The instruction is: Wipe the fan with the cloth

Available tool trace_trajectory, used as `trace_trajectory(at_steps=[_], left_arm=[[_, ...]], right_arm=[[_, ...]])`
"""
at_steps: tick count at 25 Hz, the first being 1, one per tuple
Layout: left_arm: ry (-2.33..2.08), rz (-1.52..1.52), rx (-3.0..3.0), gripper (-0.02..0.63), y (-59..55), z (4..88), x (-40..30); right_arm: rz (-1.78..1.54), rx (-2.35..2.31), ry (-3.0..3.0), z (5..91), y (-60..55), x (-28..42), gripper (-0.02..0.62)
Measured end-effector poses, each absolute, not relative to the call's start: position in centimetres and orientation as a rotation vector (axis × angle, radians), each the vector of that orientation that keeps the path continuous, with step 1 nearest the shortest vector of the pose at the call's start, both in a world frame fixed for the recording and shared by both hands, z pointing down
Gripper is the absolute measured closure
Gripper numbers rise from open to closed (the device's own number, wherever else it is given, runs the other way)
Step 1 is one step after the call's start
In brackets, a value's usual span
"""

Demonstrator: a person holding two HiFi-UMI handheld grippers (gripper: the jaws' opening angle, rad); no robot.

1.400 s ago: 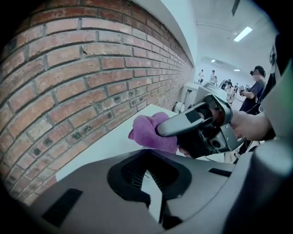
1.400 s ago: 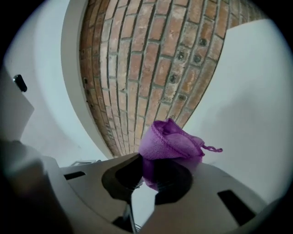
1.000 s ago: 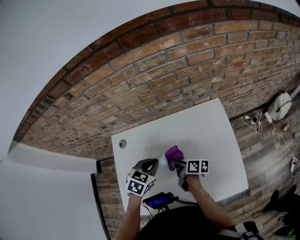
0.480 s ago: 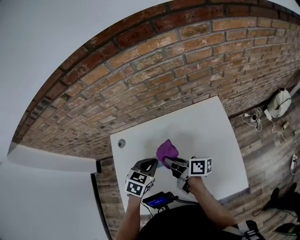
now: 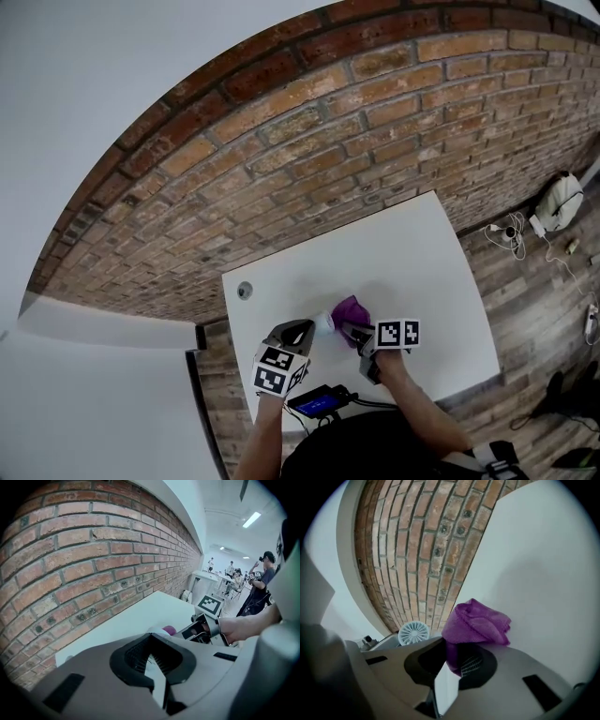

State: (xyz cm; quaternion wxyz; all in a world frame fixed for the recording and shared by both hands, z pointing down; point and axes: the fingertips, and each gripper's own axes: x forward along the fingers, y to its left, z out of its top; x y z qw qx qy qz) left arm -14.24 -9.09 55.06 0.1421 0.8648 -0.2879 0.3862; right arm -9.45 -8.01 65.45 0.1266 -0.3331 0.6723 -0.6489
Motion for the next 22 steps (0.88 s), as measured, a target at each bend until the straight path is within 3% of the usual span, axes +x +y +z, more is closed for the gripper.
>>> trace_trajectory(at_steps=[10,22], left_arm=[[-0.842,1.119,2.499,0.6,-9.2,55.0,-14.3],[-0.846,1.106,2.492,0.6,-9.1,55.0,-14.4]], right_arm=[[-1.61,-0.703,2.041,54.5,-9.6,-9.3,0.548],[-1.845,-0.953,2.012,64.7,-8.9,-9.1,0.548]])
